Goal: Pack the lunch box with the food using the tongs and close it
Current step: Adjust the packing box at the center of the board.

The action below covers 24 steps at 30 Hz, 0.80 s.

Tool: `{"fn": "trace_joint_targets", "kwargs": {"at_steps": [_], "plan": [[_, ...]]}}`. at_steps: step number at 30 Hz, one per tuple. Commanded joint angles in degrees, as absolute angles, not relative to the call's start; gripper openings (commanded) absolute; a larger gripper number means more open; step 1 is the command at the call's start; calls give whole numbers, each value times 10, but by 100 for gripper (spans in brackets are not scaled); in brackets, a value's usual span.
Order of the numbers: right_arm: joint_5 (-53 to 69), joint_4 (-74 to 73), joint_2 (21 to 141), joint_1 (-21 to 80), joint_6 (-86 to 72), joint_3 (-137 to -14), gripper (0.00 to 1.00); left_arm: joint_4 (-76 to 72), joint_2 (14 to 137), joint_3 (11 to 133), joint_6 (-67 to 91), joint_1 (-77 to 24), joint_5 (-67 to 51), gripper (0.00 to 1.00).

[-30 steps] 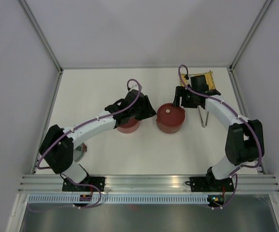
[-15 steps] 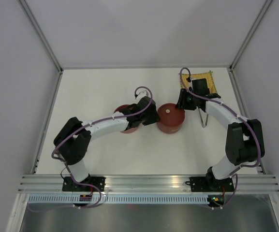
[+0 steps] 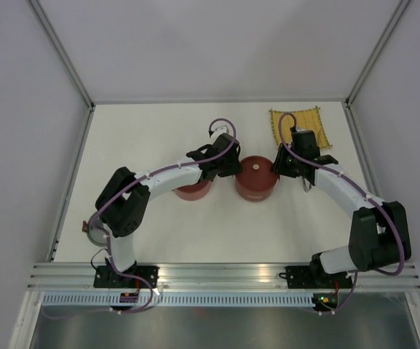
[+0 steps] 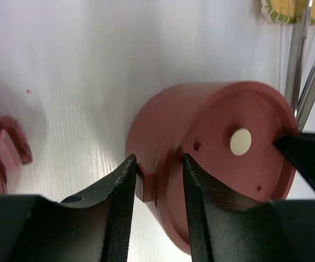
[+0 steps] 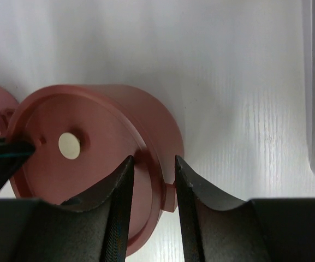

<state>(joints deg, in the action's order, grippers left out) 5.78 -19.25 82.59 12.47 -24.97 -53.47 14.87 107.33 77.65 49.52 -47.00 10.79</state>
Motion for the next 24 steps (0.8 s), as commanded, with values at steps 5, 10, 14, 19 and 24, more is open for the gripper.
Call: {"fn": "trace_joint_targets", "kwargs": {"at_steps": [5, 10, 14, 19, 24], "plan": [[50, -252, 793, 151, -299, -494, 41, 135, 1114, 822, 446, -456, 72, 38], [40, -259, 819, 152, -283, -511, 43, 136, 1085, 821, 403, -455, 79, 38], [26, -260, 829, 150, -272, -557, 43, 138, 1059, 826, 371, -456, 74, 38], [55, -246, 867, 151, -265, -585, 38, 147, 1050, 810, 374, -456, 54, 36], [72, -217, 893, 160, -270, -567, 28, 146, 1034, 761, 410, -458, 44, 32]]}}
